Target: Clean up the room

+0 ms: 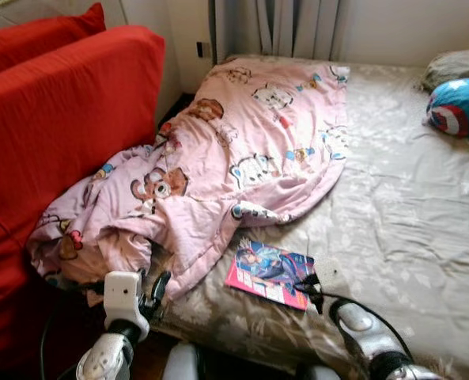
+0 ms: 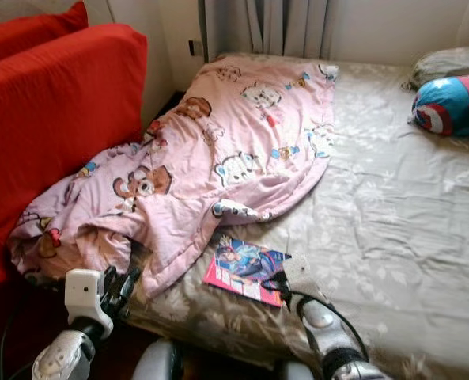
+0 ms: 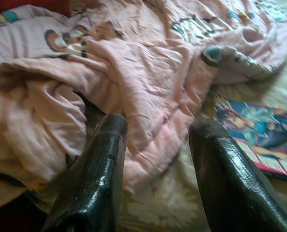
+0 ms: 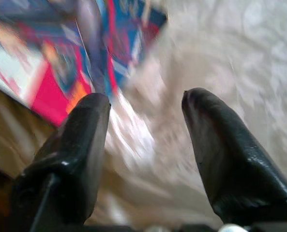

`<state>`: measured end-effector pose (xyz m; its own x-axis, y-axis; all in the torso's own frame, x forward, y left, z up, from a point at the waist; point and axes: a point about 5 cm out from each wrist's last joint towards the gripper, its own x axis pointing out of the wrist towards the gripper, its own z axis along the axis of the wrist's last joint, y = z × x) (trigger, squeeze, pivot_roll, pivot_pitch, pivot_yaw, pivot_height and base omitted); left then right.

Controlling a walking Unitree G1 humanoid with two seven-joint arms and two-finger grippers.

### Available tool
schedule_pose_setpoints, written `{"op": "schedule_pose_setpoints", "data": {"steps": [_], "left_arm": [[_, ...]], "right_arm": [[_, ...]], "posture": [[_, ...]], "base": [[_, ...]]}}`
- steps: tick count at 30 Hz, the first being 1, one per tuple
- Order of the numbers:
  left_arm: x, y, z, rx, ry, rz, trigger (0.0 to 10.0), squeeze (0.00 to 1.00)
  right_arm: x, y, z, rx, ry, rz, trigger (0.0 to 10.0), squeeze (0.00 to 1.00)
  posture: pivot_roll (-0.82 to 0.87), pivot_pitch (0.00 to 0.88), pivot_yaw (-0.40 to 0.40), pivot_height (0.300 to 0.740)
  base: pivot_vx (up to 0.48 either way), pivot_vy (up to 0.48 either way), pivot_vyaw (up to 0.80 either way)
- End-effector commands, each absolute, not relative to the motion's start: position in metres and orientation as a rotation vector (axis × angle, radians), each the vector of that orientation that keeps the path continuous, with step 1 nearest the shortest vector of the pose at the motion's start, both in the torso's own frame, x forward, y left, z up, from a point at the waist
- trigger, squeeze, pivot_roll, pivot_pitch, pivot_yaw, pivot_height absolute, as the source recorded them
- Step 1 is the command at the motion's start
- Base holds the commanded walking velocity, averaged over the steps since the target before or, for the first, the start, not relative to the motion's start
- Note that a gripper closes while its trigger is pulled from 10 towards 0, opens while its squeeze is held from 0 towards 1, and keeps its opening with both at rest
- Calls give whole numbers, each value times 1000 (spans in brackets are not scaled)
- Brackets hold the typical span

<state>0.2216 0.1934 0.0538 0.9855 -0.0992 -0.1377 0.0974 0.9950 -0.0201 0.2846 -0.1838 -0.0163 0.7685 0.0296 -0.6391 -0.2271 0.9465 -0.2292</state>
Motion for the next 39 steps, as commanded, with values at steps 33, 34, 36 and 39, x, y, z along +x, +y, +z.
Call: {"op": "schedule_pose_setpoints", "data": {"steps": [33,34,36,39], "left_arm": [[161,207,59,17,285,-74,10000,0],[159,206,59,15,289,-72,10000,0],[157,205,60,13,294,-72,10000,0],[156,204,60,10,297,-72,10000,0]], "right_arm": [[306,-202,7,-677,710,358,10000,0],[306,-202,7,-697,706,362,10000,0],[307,-202,8,-722,701,365,10000,0],[307,-203,9,-737,695,361,2627,0]], "posture": [[186,310,72,630],[188,312,72,630],[191,314,70,630],[192,314,68,630]], "base": [[0,0,0],[0,0,0],[0,0,0],[0,0,0]]}}
